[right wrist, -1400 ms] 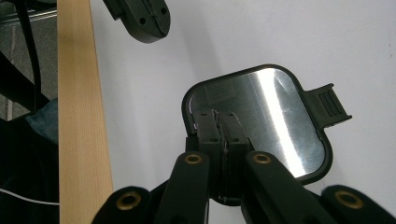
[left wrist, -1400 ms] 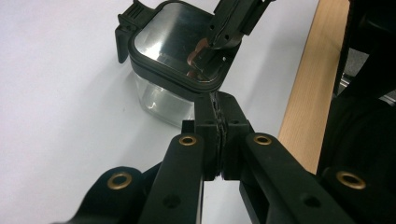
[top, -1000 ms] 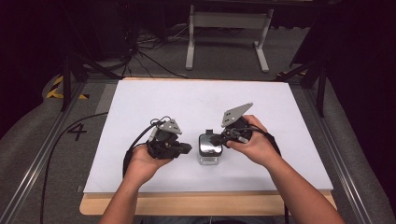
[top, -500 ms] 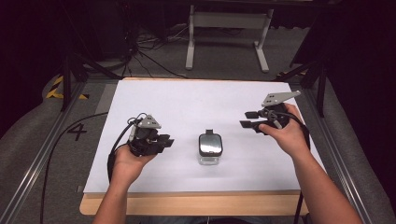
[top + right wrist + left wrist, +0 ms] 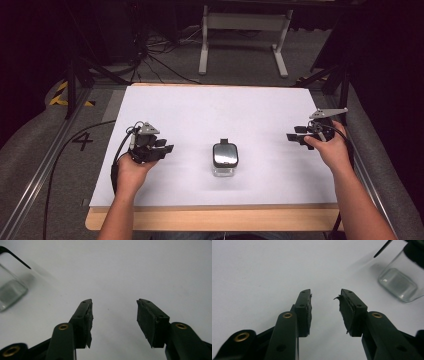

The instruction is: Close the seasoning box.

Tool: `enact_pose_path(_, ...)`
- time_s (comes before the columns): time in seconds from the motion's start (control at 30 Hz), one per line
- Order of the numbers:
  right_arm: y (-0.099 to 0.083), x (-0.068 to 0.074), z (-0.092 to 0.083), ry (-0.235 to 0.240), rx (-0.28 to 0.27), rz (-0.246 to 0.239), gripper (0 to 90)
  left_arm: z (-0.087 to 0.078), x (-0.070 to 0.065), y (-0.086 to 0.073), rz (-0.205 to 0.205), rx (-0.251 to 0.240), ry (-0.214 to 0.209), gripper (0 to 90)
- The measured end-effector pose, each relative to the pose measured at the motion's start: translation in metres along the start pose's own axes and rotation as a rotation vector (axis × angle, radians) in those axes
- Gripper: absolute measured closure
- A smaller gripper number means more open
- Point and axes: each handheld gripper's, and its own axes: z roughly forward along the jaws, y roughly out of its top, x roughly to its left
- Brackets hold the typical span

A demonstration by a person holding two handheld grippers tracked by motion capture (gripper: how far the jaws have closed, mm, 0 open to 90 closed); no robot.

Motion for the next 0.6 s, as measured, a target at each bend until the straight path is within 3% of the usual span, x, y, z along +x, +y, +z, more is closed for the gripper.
enact_pose_path(0.1, -0.012, -0.009, 0.006, -0.024, 0.01, 0.005, 47.1, 0.01, 0.008, -0.008, 0.001, -0.021, 0.018, 58.4)
enact_pose_path(0.13, -0.016, -0.012, 0.008, -0.032, 0.013, 0.0, 47.0, 0.012, 0.008, -0.01, -0.014, -0.016, 0.02, 58.3)
enact_pose_path(0.23, -0.024, -0.016, 0.013, -0.041, 0.022, 0.001, 47.1, 0.019, 0.011, -0.015, 0.002, 0.0, 0.053, 57.7)
enact_pose_path(0.3, -0.032, -0.019, 0.018, -0.041, 0.017, -0.002, 47.1, 0.023, 0.013, -0.019, -0.013, -0.018, 0.05, 56.5)
enact_pose_path(0.43, -0.043, -0.019, 0.025, -0.041, 0.014, 0.014, 47.6, 0.026, 0.017, -0.023, -0.047, -0.034, 0.034, 54.1)
enact_pose_path(0.6, -0.05, -0.014, 0.029, -0.032, -0.007, 0.019, 47.3, 0.028, 0.018, -0.026, -0.053, -0.057, 0.063, 47.7)
